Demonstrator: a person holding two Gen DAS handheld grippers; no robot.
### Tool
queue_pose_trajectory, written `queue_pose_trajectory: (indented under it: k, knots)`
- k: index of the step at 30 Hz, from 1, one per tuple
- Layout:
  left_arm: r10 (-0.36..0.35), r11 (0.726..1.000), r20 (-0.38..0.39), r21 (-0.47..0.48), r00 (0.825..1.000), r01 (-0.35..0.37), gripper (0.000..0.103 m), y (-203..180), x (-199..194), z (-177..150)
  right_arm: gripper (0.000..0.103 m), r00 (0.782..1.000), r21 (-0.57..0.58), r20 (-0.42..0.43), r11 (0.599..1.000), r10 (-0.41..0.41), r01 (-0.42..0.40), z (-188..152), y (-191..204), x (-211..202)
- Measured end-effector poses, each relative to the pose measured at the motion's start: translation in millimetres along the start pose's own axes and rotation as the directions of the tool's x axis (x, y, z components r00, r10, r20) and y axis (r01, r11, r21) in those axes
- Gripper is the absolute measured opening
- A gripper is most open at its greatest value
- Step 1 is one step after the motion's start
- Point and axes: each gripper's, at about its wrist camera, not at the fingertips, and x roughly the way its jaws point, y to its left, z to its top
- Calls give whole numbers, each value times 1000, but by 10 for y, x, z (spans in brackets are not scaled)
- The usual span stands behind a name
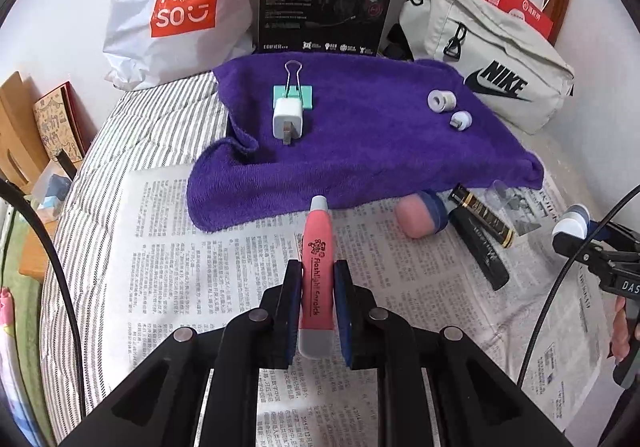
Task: Organize rigid objects
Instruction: 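Carry the highlighter and Vaseline bottle up onto the purple towel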
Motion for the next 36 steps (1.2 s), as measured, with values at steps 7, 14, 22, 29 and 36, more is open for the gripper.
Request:
queue_pose_trajectory:
  k: [7,14,22,29,36]
  knots:
    - [-7,1000,4,8,1000,7,16,16,-76,127,75,1000,-12,13,1000,11,-11,135,65,-63]
    - [-9,1000,14,11,1000,9,16,43,-90,283,75,1000,-25,19,999,22,-22,319,102,-65]
    - [-15,1000,19,19,1000,14,16,66,-47,468,75,999,-30,20,999,35,-35,576,106,3]
    - [-25,999,15,25,1000,24,16,70,74,671,75,999,-30,21,999,36,-35,869,107,172]
    - [-37,998,4,50,999,37,16,36,256,888,75,1000,-44,-10,999,26,-27,1103,123,465]
